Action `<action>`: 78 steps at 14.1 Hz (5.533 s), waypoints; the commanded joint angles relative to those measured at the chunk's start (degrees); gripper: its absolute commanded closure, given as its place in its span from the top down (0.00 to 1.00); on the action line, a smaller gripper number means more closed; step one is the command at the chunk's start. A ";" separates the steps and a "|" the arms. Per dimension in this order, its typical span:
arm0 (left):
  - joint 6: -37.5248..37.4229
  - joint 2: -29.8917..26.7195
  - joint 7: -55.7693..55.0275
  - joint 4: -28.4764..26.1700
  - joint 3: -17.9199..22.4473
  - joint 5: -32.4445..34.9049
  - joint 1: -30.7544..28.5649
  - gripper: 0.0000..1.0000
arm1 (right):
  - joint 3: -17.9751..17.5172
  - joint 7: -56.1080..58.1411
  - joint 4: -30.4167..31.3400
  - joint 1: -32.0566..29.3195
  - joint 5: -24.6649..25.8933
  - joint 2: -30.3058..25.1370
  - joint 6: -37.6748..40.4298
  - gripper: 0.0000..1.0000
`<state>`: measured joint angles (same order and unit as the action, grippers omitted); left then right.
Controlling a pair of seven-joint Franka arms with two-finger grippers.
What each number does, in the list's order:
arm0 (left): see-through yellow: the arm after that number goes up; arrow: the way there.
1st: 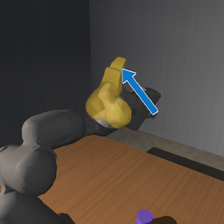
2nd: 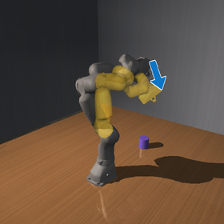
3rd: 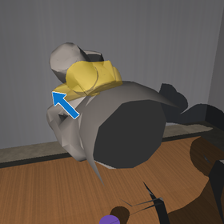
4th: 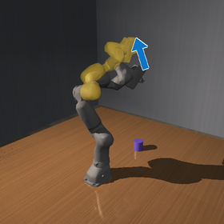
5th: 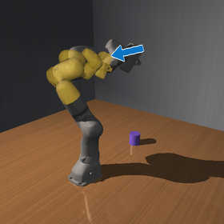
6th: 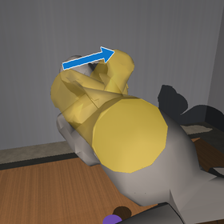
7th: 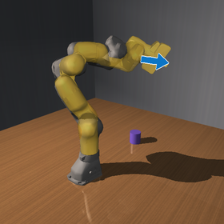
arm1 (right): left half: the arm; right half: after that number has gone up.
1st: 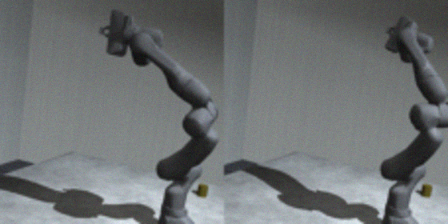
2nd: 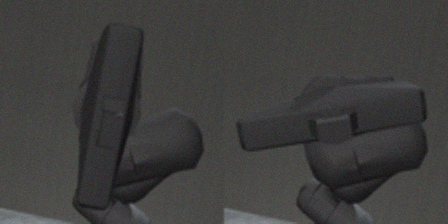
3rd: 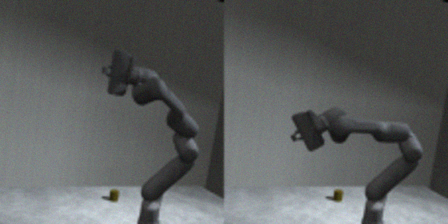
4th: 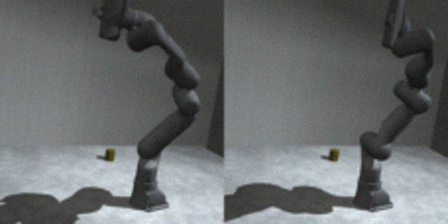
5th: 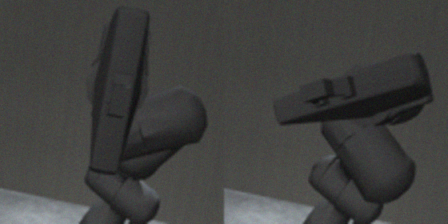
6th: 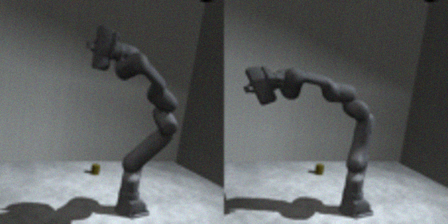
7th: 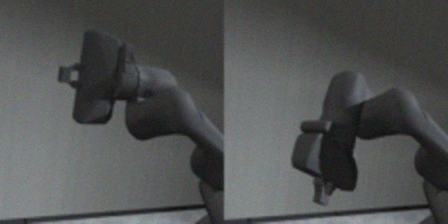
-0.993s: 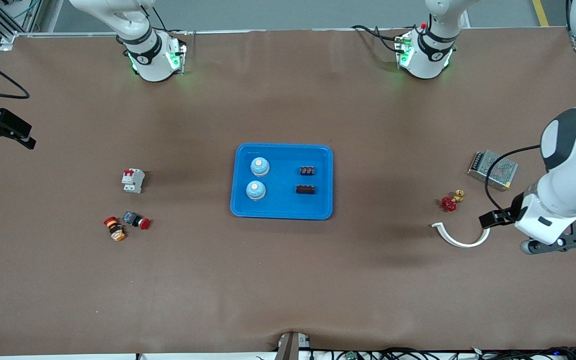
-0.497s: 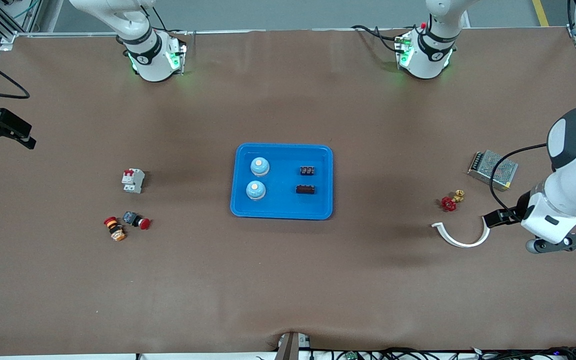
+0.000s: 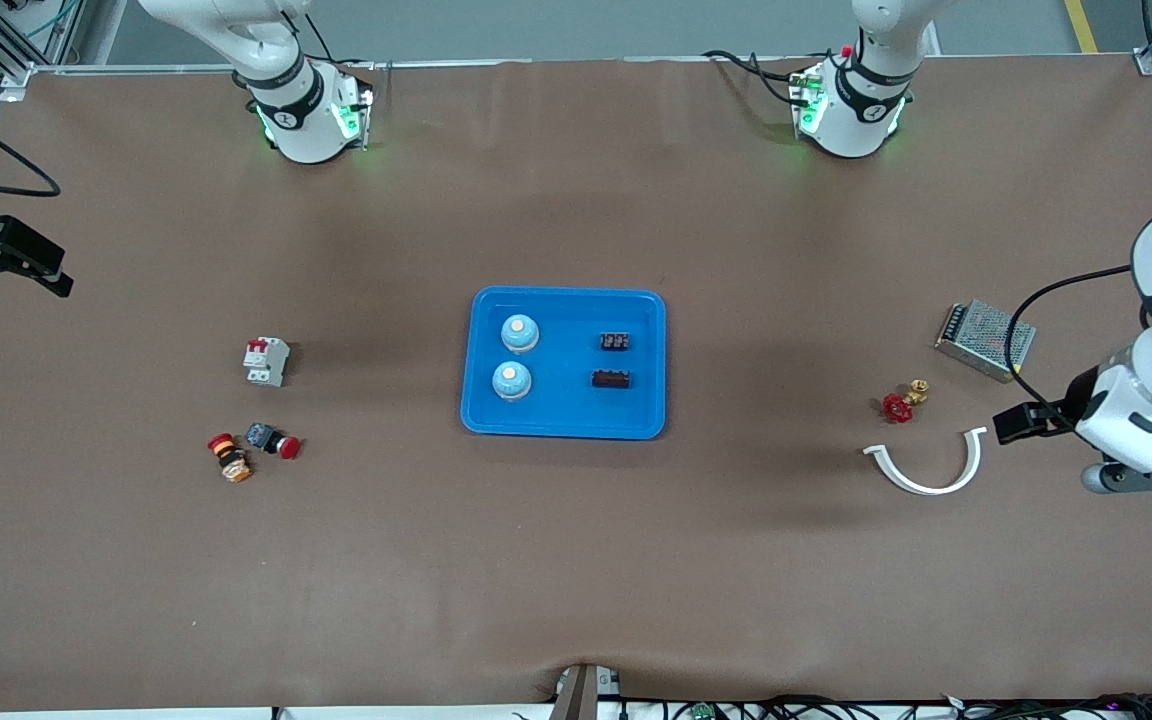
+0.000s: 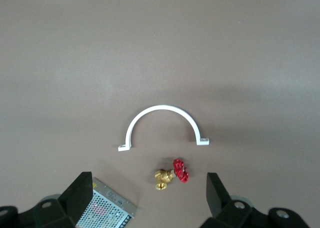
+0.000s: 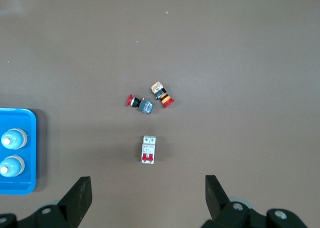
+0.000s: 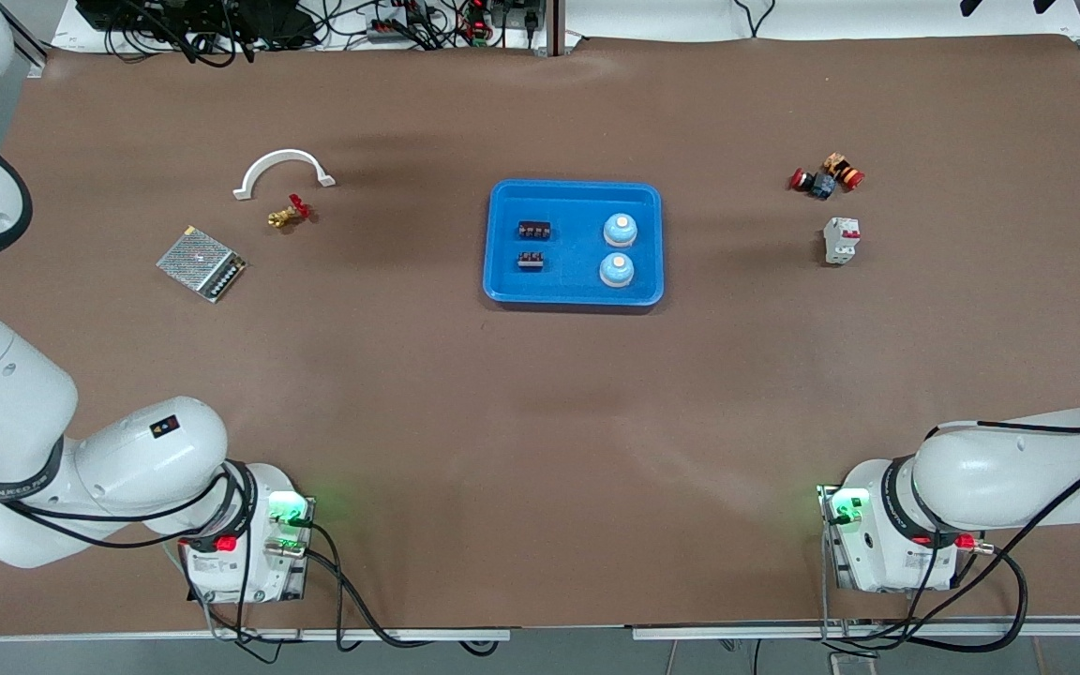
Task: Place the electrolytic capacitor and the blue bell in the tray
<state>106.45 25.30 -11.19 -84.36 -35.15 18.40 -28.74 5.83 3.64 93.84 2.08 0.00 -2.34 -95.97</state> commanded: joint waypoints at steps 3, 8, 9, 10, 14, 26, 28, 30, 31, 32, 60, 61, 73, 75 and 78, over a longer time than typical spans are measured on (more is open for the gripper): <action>-1.59 -7.89 8.99 -1.34 18.17 -11.02 12.30 1.00 | -0.64 0.31 -0.42 -0.68 0.00 0.05 1.49 1.00; -5.98 -11.49 9.34 -1.25 24.68 -13.65 18.63 1.00 | -0.64 0.40 -0.42 -0.59 0.00 -0.04 1.49 1.00; -6.86 -12.20 9.96 -1.34 25.21 -14.26 19.42 1.00 | -0.64 0.40 -0.42 -0.59 0.00 -0.04 1.58 1.00; -8.70 -13.43 10.31 -1.42 26.09 -14.36 20.04 1.00 | -0.64 0.40 -0.42 -0.59 0.00 0.05 1.58 1.00; -11.26 -17.39 10.58 -2.83 27.24 -14.53 22.23 1.00 | -0.64 0.40 -0.42 -0.59 0.00 -0.04 1.49 1.00; -13.37 -21.96 13.67 -2.57 36.20 -19.80 29.89 1.00 | -0.73 0.31 -0.50 -0.59 -0.09 -0.12 1.58 1.00; -14.59 -22.05 12.69 -2.57 36.11 -19.89 29.89 1.00 | -0.73 0.31 -0.50 -0.59 -0.17 -0.13 1.58 1.00; -14.96 -22.05 12.42 -2.57 36.03 -19.98 29.89 1.00 | -0.73 0.31 -0.50 -0.67 -0.17 -0.13 1.58 1.00; -14.87 -22.05 12.25 -2.48 36.03 -19.98 29.80 1.00 | -0.73 0.31 -0.50 -0.76 -0.17 -0.13 1.58 1.00; -14.87 -22.05 12.16 -2.48 36.20 -19.98 29.80 1.00 | -0.65 0.40 -0.50 -0.68 -0.17 -0.13 1.58 1.00; -16.19 -23.99 10.67 -2.13 32.51 -18.84 28.57 1.00 | -0.64 0.58 -0.50 -1.20 0.53 -0.04 1.23 1.00; -16.19 -23.99 10.66 -2.13 32.42 -18.84 28.65 1.00 | -0.64 0.58 -0.50 -1.20 0.53 -0.04 1.23 1.00; -15.40 -24.07 11.71 -1.69 32.68 -18.84 28.22 1.00 | -0.91 -2.41 -0.50 -0.67 0.44 0.05 1.40 1.00; -15.22 -24.07 11.81 -0.82 32.77 -18.75 28.13 1.00 | -0.91 -2.41 -0.42 -0.68 0.44 -0.04 1.40 1.00; -15.22 -23.90 11.90 -0.55 32.69 -18.75 28.13 1.00 | -0.91 -2.41 -0.50 -0.50 0.44 -0.04 1.40 1.00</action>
<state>91.11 2.32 0.06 -84.76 -2.08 -0.14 -0.17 5.44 1.95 93.85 2.00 0.02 -2.32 -95.04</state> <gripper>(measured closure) 0.000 0.000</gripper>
